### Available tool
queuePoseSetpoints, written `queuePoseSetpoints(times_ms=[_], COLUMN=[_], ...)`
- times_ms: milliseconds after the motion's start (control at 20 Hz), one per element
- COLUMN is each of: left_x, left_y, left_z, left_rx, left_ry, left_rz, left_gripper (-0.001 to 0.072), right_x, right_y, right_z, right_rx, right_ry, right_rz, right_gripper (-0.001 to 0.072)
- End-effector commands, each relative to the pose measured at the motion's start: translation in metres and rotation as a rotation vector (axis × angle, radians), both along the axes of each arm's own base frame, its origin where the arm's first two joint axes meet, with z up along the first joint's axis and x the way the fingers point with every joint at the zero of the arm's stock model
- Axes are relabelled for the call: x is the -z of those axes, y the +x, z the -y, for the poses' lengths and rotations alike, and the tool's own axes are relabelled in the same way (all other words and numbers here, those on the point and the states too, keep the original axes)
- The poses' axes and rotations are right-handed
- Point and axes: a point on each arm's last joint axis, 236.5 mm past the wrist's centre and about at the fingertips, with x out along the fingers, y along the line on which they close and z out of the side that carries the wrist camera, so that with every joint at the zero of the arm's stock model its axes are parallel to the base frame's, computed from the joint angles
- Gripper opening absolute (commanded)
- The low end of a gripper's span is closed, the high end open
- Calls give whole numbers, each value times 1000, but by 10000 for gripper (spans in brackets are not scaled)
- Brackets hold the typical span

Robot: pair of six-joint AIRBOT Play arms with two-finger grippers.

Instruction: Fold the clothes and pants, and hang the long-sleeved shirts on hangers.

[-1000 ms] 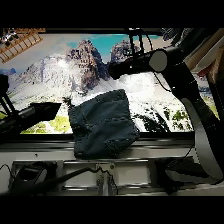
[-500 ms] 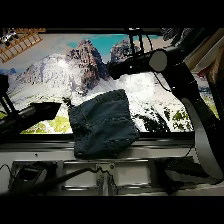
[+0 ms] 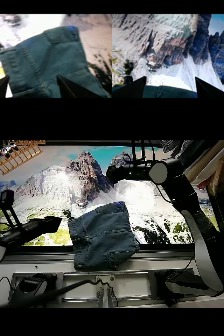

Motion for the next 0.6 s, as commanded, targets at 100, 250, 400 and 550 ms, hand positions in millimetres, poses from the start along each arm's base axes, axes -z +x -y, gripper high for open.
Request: queuePoseSetpoints(times_ms=[100, 250, 400, 550], left_x=[88, 129, 171, 199], left_y=[6, 28, 35, 41], left_z=[-25, -4, 15, 23], left_rx=[-131, -121, -90, -78], left_ry=[70, 2, -48, -66], left_rz=[-198, -294, -401, -441], left_gripper=[715, 716, 716, 716], right_x=[-13, -8, 9, 29], right_y=[8, 2, -14, -36], right_z=[-5, -6, -3, 5], right_rx=[14, 3, -24, -65], right_ry=[50, 45, -2, -81], right_rz=[46, 15, -70, -169], right_gripper=[703, 702, 703, 702])
